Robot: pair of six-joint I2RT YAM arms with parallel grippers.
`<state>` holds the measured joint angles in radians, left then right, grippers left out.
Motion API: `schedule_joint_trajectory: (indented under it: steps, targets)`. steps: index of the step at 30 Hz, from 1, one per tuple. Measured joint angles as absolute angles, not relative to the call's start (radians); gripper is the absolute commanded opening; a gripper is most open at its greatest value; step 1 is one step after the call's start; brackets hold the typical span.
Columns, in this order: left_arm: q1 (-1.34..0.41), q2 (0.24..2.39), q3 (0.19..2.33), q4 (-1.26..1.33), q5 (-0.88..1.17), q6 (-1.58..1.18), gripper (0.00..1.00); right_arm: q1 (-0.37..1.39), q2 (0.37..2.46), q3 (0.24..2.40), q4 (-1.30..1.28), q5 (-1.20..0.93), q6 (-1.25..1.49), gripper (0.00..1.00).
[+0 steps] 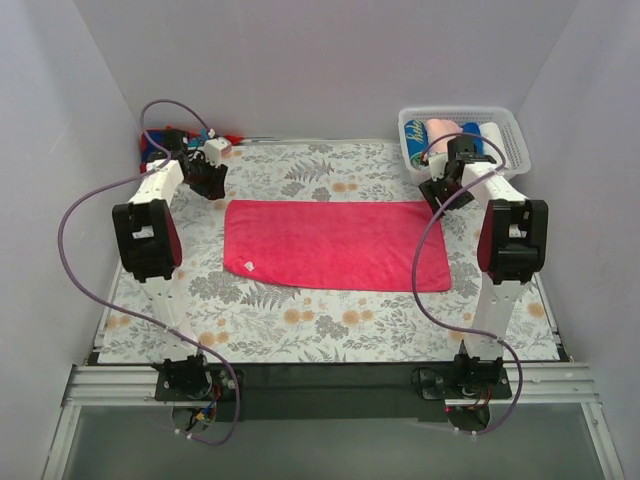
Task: Roll the towels
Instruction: Flatten the towel
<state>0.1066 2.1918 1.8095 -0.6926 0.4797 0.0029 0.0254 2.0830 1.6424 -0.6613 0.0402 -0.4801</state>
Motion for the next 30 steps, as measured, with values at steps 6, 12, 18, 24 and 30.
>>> schedule_joint_trajectory:
  steps: [6, 12, 18, 24, 30]
  targets:
    - [0.108, 1.878, 1.563, -0.825, 0.549, 0.193, 0.36, 0.027, 1.818, 1.463, -0.743, -0.037, -0.53, 0.52]
    - [0.011, 1.732, 1.328, -0.92, 0.585, 0.314, 0.34, 0.059, 1.7, 1.276, -0.817, -0.095, -0.555, 0.41]
    - [-0.091, 1.733, 1.182, -0.94, 0.556, 0.334, 0.36, 0.072, 1.736, 1.142, -0.871, -0.103, -0.555, 0.33]
    - [-0.101, 1.736, 1.179, -0.88, 0.515, 0.326, 0.36, 0.072, 1.783, 1.121, -0.859, -0.089, -0.552, 0.32]
    - [-0.101, 1.763, 1.175, -0.827, 0.469, 0.327, 0.34, 0.072, 1.787, 1.12, -0.858, -0.082, -0.538, 0.32]
